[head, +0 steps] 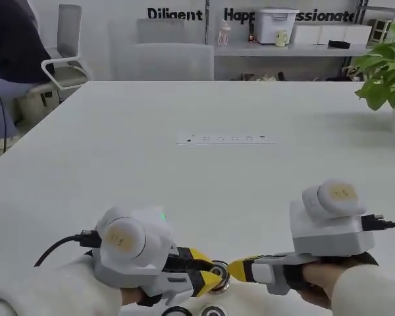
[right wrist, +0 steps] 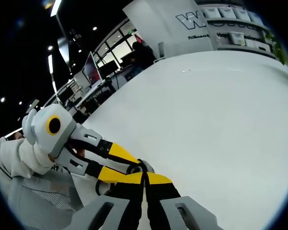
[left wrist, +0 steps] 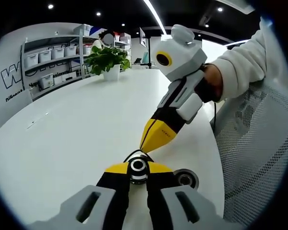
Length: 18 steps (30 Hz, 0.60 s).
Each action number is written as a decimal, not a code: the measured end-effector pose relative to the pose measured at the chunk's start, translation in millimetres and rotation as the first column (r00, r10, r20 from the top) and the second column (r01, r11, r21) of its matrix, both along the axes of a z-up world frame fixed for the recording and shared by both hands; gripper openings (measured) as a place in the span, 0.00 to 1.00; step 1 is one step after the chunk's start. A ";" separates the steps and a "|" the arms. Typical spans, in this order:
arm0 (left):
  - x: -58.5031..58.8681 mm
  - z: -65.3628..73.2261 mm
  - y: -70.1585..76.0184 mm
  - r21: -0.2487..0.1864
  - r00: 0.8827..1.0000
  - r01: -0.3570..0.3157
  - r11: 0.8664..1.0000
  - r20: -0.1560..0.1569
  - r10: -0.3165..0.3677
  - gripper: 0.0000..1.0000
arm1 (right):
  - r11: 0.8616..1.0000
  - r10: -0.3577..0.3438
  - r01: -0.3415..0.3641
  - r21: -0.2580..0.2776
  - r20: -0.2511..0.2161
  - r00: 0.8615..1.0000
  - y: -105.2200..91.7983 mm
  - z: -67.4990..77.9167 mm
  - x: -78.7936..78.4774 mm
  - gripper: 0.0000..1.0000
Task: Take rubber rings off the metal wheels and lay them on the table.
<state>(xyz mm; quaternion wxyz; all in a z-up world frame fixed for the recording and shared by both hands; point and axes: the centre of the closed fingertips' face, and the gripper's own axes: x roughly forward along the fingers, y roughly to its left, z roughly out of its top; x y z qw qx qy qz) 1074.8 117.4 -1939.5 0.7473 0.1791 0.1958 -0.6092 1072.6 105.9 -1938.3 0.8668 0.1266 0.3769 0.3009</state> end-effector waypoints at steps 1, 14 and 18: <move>0.0 0.0 0.0 0.000 1.000 0.000 1.000 0.000 0.000 0.07 | 1.000 -0.001 0.001 0.000 -0.001 1.000 -0.5 -0.2 0.2 0.00; 0.1 0.0 -0.1 0.006 1.000 -0.010 1.000 0.001 0.010 0.07 | 1.000 0.012 -0.011 0.025 -0.004 1.000 4.1 1.9 -1.3 0.00; -0.1 0.6 -0.5 0.027 1.000 -0.003 1.000 0.007 0.002 0.08 | 1.000 0.017 -0.017 0.020 -0.004 1.000 4.9 1.2 -2.1 0.00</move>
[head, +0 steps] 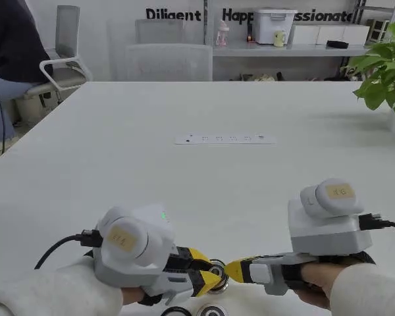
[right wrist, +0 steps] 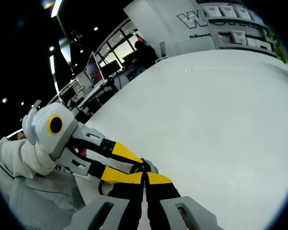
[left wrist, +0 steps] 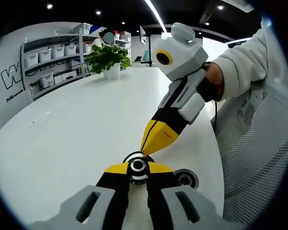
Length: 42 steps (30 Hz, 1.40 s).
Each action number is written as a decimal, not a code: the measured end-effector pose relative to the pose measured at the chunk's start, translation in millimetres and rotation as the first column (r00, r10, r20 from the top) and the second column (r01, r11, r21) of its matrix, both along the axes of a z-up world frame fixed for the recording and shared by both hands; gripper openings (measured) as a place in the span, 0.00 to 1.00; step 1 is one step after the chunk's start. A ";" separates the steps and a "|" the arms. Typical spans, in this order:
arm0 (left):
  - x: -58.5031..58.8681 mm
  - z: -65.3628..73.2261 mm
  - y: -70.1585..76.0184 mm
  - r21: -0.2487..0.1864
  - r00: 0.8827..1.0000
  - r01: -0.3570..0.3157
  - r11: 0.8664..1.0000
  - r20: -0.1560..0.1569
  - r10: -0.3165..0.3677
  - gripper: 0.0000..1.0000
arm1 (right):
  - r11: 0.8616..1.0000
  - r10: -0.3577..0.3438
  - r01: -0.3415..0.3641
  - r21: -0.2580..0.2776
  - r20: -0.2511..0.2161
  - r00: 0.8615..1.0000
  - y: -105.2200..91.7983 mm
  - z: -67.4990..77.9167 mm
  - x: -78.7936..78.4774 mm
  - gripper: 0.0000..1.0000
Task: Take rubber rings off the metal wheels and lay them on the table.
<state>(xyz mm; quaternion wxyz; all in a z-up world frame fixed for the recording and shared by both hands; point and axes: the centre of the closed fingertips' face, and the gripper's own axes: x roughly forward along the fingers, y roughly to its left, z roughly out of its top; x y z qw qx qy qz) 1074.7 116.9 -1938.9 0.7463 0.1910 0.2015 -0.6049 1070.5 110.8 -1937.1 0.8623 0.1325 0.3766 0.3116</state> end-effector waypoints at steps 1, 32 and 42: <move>-0.1 0.3 0.4 0.003 1.000 0.003 1.000 0.000 -0.003 0.08 | 1.000 0.000 0.000 0.001 0.000 1.000 0.0 0.1 0.2 0.00; -3.2 62.9 35.7 -0.067 0.995 0.088 0.994 0.048 -0.084 0.49 | 0.999 0.014 -0.015 0.046 0.025 1.000 6.8 14.5 1.4 0.00; -12.6 75.7 58.0 -0.099 0.998 0.045 0.994 0.050 -0.041 0.56 | 0.995 0.025 -0.028 0.094 0.030 0.999 16.0 25.1 -0.5 0.00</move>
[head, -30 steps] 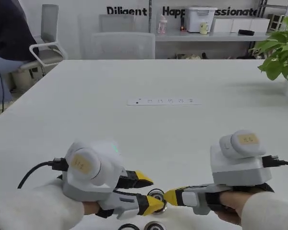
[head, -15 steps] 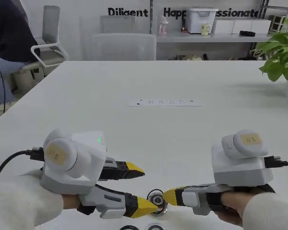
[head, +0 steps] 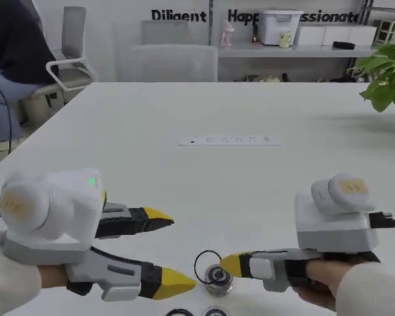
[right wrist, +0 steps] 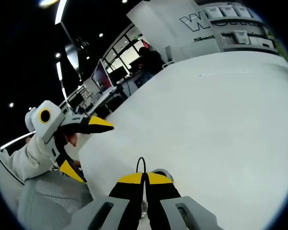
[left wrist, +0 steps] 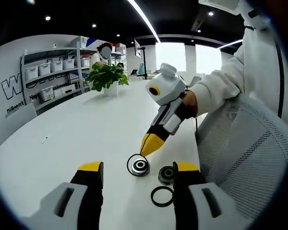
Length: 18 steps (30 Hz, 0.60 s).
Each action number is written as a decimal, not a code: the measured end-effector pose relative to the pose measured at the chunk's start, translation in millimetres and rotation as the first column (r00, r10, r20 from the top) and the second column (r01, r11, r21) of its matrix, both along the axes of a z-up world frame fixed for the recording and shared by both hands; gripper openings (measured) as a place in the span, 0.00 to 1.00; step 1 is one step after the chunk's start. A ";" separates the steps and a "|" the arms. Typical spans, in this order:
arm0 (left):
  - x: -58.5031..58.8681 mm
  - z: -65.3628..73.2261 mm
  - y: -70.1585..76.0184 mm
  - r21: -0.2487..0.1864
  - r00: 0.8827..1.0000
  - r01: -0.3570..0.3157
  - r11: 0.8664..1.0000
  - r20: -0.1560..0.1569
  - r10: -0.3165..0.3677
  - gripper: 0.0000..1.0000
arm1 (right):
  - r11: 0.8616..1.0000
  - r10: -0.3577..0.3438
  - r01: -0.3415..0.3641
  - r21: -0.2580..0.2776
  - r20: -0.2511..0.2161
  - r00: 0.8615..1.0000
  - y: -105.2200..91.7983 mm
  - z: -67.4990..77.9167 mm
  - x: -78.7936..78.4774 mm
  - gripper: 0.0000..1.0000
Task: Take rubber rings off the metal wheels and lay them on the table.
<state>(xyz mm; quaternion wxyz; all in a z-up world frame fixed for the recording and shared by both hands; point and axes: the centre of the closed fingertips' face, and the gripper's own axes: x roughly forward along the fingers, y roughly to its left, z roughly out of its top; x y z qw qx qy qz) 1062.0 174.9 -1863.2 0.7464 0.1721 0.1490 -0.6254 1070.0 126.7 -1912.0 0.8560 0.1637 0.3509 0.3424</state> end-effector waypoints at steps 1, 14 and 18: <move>-2.4 0.6 2.7 -0.001 1.000 -0.003 1.000 0.000 0.003 0.57 | 1.000 0.002 -0.002 0.003 0.000 1.000 1.1 0.7 -0.7 0.00; -26.7 -19.5 40.7 0.038 0.998 -0.052 0.998 -0.025 0.053 0.62 | 0.997 0.062 -0.062 0.049 -0.017 0.998 23.0 6.8 -13.5 0.00; -31.0 -27.0 48.3 0.040 0.995 -0.072 0.997 -0.060 0.075 0.71 | 0.995 0.090 -0.088 0.051 -0.030 0.995 30.2 4.3 -19.2 0.00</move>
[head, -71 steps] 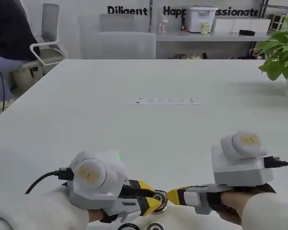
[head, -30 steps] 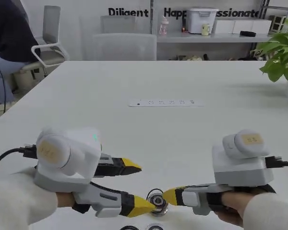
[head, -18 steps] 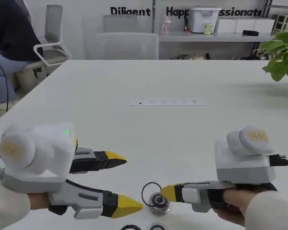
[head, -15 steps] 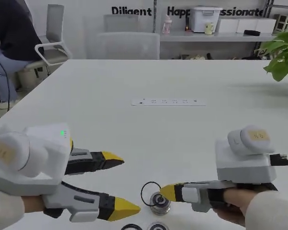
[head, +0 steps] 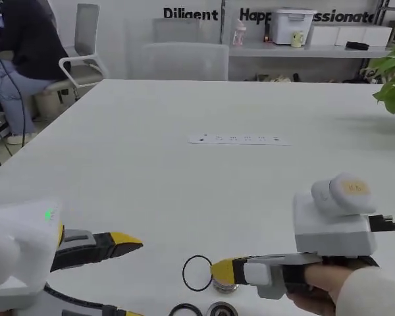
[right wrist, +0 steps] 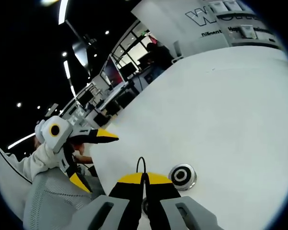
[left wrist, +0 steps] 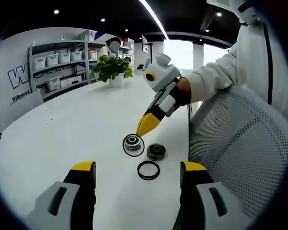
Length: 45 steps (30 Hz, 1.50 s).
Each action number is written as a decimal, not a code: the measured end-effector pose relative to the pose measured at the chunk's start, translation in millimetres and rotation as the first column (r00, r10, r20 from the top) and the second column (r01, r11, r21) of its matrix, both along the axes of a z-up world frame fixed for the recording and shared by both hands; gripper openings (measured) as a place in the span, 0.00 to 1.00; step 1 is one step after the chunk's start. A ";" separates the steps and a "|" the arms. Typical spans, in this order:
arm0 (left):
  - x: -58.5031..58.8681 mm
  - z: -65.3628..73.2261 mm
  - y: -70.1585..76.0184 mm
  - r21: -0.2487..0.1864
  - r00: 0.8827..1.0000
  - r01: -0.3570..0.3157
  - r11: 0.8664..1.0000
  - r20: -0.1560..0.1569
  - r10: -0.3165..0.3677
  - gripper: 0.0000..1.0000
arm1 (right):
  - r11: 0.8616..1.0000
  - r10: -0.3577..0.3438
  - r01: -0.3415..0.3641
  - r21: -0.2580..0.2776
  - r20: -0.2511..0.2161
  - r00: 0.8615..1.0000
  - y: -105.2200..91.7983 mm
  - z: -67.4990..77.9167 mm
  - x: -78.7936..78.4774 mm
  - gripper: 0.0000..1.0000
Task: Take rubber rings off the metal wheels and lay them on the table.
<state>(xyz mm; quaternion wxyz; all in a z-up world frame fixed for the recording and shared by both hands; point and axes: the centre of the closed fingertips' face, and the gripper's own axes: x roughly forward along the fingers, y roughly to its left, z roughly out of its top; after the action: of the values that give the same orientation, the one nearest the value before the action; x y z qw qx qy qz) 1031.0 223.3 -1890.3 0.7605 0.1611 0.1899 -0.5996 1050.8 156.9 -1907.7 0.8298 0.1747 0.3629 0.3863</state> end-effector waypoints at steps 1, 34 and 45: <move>-1.3 -2.0 0.6 0.005 1.000 0.000 1.000 -0.004 0.000 0.73 | 1.000 0.006 -0.006 -0.001 -0.001 1.000 1.5 -0.4 -1.2 0.00; -10.3 -24.2 2.4 0.079 0.998 0.039 0.996 -0.054 -0.034 0.77 | 0.988 0.137 -0.142 -0.068 -0.071 0.988 24.4 -28.0 -31.3 0.00; -11.4 -26.0 2.6 0.084 0.998 0.042 0.996 -0.060 -0.038 0.75 | 0.985 0.137 -0.142 -0.093 -0.066 0.988 22.7 -31.9 -31.3 0.00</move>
<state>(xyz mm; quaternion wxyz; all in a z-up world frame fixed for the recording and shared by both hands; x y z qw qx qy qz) 1019.6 225.8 -1916.3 0.7350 0.1795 0.2340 -0.6106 1019.5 179.5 -1939.6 0.7970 0.1196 0.4172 0.4199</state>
